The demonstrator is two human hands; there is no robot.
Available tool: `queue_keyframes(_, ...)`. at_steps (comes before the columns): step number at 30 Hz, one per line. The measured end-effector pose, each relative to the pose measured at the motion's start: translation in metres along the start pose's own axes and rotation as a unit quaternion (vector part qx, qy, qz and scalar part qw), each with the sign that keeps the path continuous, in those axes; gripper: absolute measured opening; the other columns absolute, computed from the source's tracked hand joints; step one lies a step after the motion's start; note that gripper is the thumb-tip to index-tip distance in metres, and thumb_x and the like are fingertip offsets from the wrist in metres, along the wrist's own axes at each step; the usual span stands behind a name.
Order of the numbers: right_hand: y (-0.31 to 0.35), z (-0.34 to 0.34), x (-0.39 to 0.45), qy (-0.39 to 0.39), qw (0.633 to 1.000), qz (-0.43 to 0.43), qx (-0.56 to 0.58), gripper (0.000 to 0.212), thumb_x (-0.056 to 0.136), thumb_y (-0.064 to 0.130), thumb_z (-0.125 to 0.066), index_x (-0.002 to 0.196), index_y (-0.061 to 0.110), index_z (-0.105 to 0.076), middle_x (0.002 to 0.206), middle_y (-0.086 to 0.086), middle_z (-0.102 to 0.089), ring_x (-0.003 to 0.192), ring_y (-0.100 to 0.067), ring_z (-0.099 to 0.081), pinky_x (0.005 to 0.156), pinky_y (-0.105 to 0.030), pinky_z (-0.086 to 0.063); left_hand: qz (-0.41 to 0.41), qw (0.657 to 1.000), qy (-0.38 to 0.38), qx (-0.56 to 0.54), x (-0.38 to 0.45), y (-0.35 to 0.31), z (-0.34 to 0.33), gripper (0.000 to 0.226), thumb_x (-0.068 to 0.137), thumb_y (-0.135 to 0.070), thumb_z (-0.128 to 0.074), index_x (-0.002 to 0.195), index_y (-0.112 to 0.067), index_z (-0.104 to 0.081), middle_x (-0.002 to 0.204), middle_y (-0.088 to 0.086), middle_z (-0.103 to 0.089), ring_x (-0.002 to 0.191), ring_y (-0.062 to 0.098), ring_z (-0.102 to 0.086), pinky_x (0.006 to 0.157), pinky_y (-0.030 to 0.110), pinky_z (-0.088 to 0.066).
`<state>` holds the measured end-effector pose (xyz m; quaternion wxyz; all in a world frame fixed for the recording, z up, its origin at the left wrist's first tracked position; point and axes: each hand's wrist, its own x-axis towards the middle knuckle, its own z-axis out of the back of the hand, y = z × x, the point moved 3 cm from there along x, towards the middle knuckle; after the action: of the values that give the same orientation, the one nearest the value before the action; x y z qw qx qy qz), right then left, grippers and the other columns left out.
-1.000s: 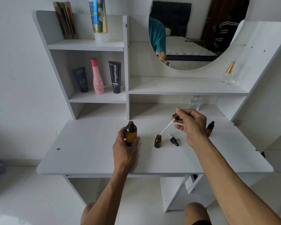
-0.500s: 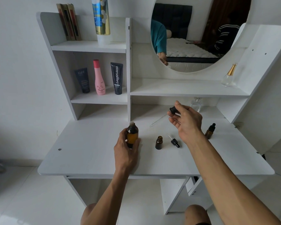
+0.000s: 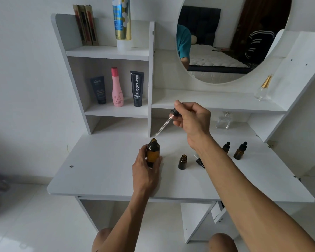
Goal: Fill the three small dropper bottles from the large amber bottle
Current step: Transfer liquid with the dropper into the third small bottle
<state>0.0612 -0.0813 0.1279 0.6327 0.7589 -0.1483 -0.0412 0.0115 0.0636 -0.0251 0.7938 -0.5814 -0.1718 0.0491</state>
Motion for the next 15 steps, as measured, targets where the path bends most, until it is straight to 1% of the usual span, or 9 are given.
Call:
queue_keyframes(3, 0.001, -0.008, 0.0, 0.013, 0.999, 0.03, -0.04, 0.016, 0.086, 0.023, -0.08, 0.087, 0.01, -0.07, 0.083, -0.01, -0.074, 0.073, -0.025, -0.076, 0.061, -0.031, -0.057, -0.001, 1.0, 0.0, -0.002, 0.0, -0.002, 0.0, 0.046, 0.088, -0.034, -0.072, 0.128, -0.04, -0.048, 0.104, -0.016, -0.065, 0.077, 0.004, -0.065, 0.061, 0.01, -0.047)
queue_keyframes(7, 0.002, -0.015, -0.004, 0.032, 0.992, 0.073, -0.102, 0.016, 0.086, 0.024, -0.079, 0.084, 0.012, -0.069, 0.076, -0.001, -0.073, 0.071, -0.02, -0.076, 0.06, -0.031, -0.059, 0.001, 1.0, -0.001, -0.003, 0.0, -0.003, 0.001, 0.047, 0.088, -0.033, -0.073, 0.128, -0.038, -0.049, 0.104, -0.018, -0.063, 0.078, 0.002, -0.064, 0.062, 0.007, -0.045)
queue_keyframes(11, 0.001, -0.02, -0.005, 0.054, 0.982, 0.105, -0.147, 0.017, 0.085, 0.024, -0.08, 0.082, 0.011, -0.07, 0.079, -0.004, -0.074, 0.071, -0.02, -0.076, 0.063, -0.034, -0.062, -0.003, 1.0, -0.001, -0.001, 0.0, -0.003, 0.001, 0.047, 0.087, -0.034, -0.073, 0.127, -0.04, -0.048, 0.103, -0.018, -0.064, 0.077, -0.001, -0.063, 0.061, 0.008, -0.046)
queue_keyframes(15, -0.001, -0.027, -0.007, 0.092, 0.966, 0.127, -0.206, 0.019, 0.084, 0.026, -0.081, 0.084, 0.01, -0.073, 0.074, 0.004, -0.073, 0.071, -0.012, -0.074, 0.07, -0.036, -0.063, 0.0, 1.0, -0.004, -0.001, 0.0, -0.003, 0.002, 0.049, 0.087, -0.035, -0.073, 0.13, -0.039, -0.048, 0.106, -0.018, -0.064, 0.079, 0.001, -0.064, 0.062, 0.008, -0.045)
